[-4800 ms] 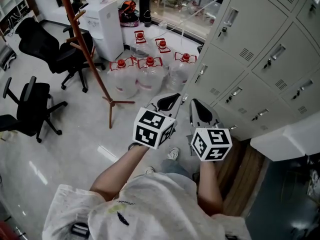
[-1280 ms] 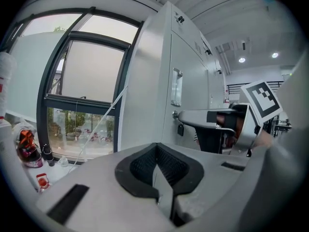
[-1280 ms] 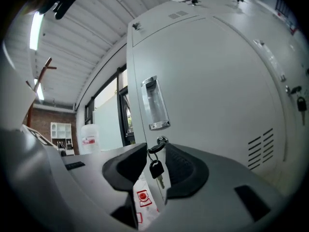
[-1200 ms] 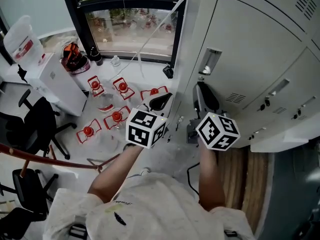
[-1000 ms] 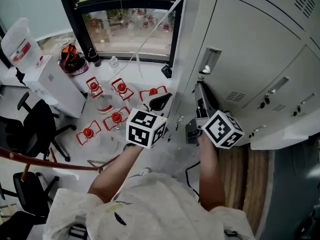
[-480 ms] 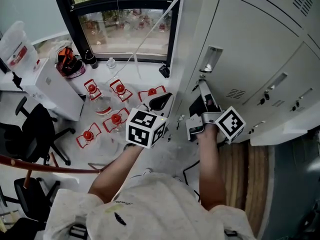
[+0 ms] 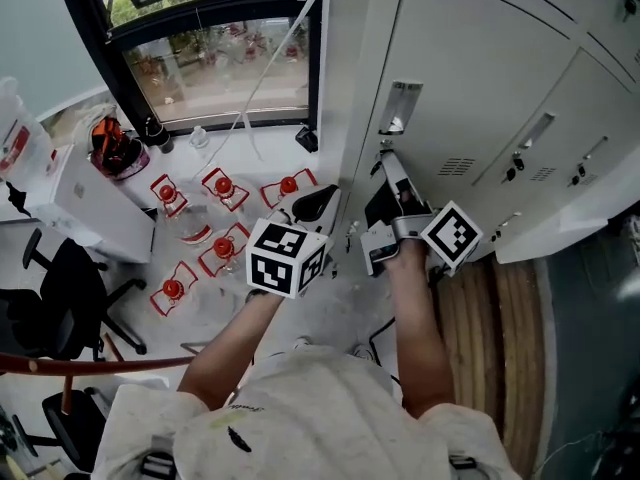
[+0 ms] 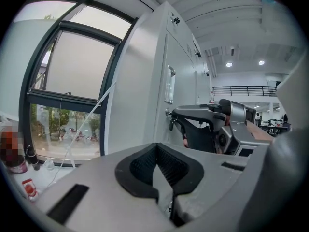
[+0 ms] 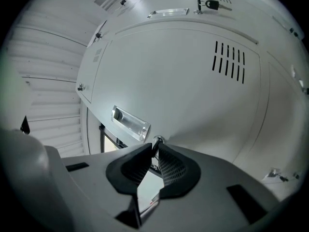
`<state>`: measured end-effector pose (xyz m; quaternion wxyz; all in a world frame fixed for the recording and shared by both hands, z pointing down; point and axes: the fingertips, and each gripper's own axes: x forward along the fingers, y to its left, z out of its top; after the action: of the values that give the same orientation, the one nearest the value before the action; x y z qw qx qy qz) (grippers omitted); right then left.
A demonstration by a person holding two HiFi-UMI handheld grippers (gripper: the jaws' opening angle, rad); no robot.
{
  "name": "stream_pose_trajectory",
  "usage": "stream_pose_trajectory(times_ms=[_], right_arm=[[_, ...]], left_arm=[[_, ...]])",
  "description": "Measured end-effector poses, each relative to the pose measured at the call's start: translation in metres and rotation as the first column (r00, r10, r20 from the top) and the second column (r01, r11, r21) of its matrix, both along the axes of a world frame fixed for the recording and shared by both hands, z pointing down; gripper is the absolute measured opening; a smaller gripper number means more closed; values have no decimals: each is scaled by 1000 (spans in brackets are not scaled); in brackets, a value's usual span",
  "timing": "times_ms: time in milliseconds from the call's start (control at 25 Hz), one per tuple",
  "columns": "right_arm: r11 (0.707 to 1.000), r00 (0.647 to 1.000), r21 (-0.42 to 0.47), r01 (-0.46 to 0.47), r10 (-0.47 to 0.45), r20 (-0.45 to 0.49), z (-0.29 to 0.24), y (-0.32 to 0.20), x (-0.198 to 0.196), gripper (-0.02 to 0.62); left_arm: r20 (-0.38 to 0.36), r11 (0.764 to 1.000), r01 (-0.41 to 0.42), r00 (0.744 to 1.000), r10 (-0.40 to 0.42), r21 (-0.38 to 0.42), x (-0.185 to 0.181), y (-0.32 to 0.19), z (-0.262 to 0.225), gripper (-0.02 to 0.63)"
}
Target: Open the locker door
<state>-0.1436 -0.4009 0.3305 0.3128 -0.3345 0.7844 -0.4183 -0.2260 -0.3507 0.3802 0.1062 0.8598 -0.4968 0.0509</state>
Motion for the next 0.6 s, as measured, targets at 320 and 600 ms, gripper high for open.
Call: stream_pose_trajectory(times_ms=[320,600], right_arm=[[1000,1000,17,-14,14,15,-2,11,6,40],[999,1000,37,-23,23,2,-2,23,11,40]], left_arm=[[-4,997,-74,997,74,-5,9,3,5,5],[-45,990,-141,989,142,11,24,3,0,5]])
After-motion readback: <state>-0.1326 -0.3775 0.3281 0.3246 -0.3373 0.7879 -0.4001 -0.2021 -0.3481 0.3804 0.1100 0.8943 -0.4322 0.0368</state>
